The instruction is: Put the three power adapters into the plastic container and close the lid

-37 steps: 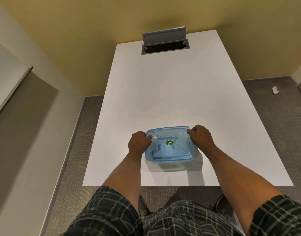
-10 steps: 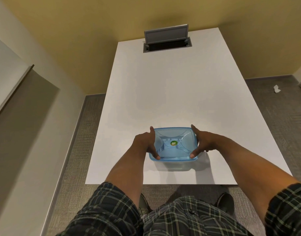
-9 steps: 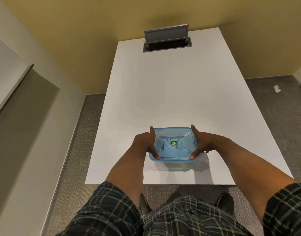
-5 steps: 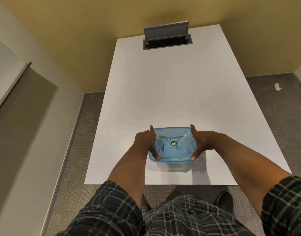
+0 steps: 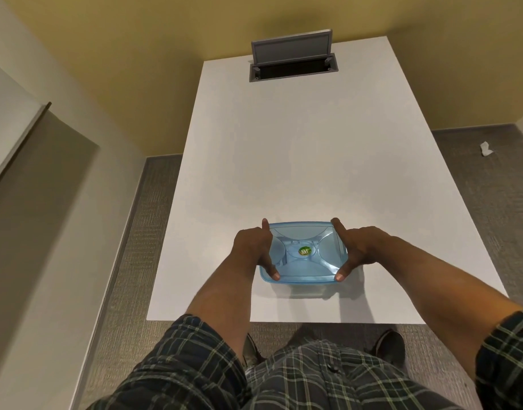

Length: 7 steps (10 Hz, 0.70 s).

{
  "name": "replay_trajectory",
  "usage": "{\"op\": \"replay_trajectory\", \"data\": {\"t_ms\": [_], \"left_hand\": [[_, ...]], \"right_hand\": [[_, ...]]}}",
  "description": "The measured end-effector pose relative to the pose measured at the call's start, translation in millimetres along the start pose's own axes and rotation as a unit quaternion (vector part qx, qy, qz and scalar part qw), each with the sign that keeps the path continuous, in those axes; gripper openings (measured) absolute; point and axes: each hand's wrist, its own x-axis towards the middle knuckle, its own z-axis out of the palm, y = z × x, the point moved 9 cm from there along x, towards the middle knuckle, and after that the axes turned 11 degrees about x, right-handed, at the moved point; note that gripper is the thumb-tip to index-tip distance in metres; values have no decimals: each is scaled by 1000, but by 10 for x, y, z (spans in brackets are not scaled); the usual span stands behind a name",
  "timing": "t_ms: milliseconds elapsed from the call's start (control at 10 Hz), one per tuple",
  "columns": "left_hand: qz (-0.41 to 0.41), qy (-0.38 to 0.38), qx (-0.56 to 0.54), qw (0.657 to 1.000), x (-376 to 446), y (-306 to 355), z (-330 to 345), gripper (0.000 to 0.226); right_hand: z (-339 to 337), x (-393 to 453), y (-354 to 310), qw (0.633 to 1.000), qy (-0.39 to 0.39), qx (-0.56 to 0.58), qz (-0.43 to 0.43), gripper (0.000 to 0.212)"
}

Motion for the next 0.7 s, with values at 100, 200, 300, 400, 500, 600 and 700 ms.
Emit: {"op": "replay_trajectory", "data": {"t_ms": [100, 200, 300, 400, 500, 600, 700], "left_hand": [[2, 1, -9, 1000, -1, -18, 23, 162], [0, -20, -44, 999, -31, -6, 74, 159], [-7, -39, -73, 997, -70, 1, 105, 158], [-6, -51, -94, 994, -83, -5, 127, 158], [1, -60, -117, 991, -103, -2, 157, 159], [-3, -50, -126, 991, -145, -53, 193, 154], [-27, 33, -97, 994, -172, -146, 70, 141]], "right_hand": [[-14, -5, -30, 1000, -9, 17, -1, 155], [-36, -31, -90, 999, -13, 43, -5, 137], [-46, -101, -165, 998, -7, 63, -11, 124], [-49, -134, -191, 997, -8, 77, -10, 121], [-44, -151, -206, 996, -5, 92, -16, 122], [-46, -177, -176, 999, -12, 49, 8, 157], [-141, -181, -158, 999, 43, -13, 16, 162]]}}
